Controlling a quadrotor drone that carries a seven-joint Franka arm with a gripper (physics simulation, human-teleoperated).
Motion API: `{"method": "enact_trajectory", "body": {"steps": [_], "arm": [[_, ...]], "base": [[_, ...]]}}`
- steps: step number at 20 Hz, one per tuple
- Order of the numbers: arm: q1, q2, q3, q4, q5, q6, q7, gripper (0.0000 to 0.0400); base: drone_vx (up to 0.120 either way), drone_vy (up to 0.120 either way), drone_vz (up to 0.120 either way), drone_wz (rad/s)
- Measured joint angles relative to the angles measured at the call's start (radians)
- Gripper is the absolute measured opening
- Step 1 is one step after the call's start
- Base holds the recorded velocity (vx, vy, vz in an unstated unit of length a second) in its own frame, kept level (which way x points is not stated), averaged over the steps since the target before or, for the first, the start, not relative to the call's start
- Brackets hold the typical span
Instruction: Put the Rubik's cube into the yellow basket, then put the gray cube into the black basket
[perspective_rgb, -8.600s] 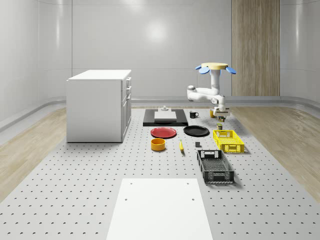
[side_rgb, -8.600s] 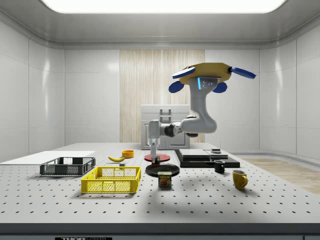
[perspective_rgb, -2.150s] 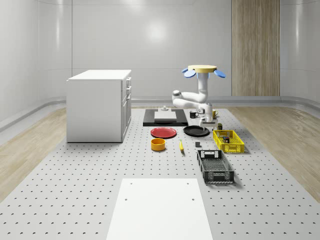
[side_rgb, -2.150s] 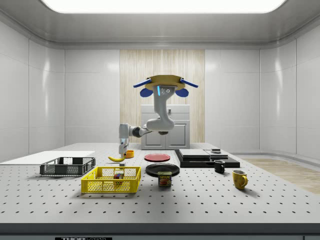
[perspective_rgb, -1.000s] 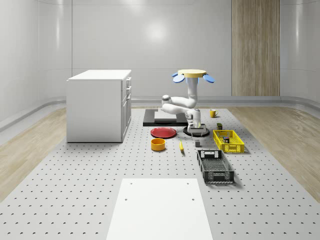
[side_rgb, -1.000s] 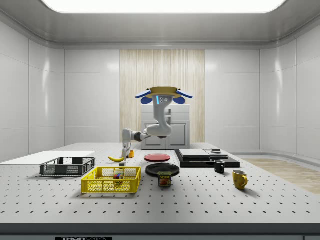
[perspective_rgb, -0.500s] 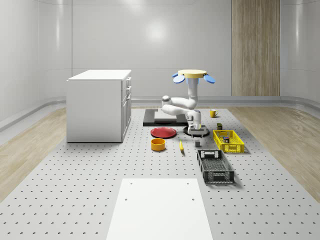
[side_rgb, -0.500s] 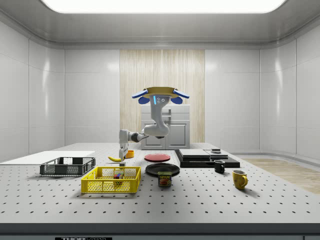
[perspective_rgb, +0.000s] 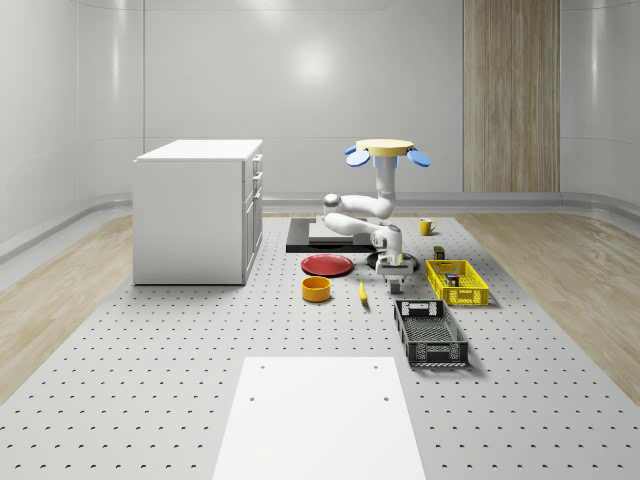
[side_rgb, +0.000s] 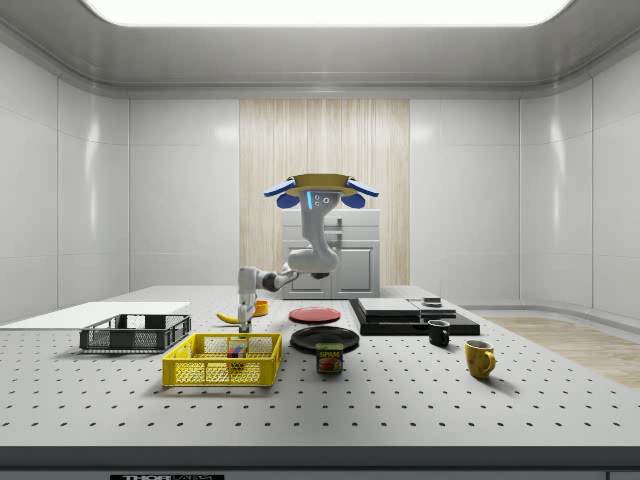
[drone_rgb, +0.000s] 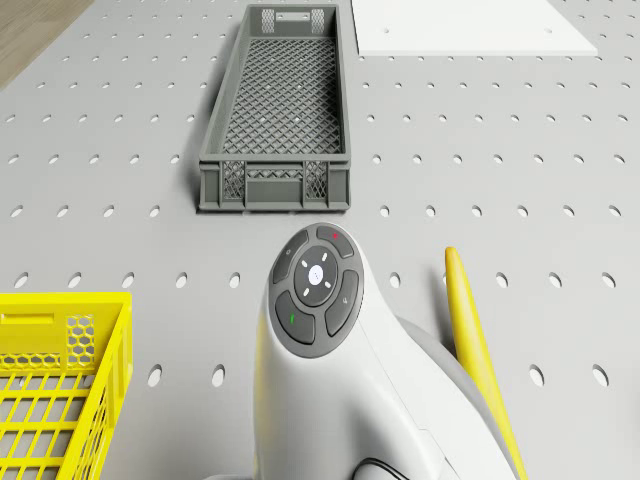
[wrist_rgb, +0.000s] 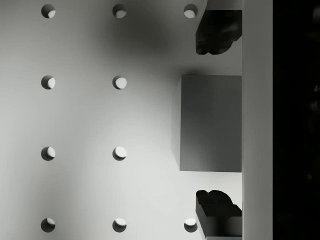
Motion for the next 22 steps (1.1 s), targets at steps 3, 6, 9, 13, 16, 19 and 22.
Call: {"method": "enact_trajectory", "body": {"steps": [3,6,9,13,16,19,22], "arm": [[-0.014,0.008,-0.009,0.016,-0.01,0.002,0.0,0.04],[-0.023,0.014,-0.025,0.03,-0.025,0.006,-0.001,0.04],[-0.029,0.019,-0.037,0.038,-0.037,0.009,-0.001,0.04],[-0.031,0.024,-0.044,0.043,-0.045,0.009,-0.002,0.04],[-0.031,0.028,-0.047,0.045,-0.049,0.007,-0.003,0.04],[-0.031,0.031,-0.048,0.046,-0.051,0.005,-0.004,0.0367],[-0.03,0.034,-0.049,0.046,-0.053,0.003,-0.005,0.0305]], "base": [[0.0,0.0,0.0,0.0],[0.0,0.0,0.0,0.0],[0.0,0.0,0.0,0.0],[0.0,0.0,0.0,0.0],[0.0,0.0,0.0,0.0],[0.0,0.0,0.0,0.0],[0.0,0.0,0.0,0.0]]}}
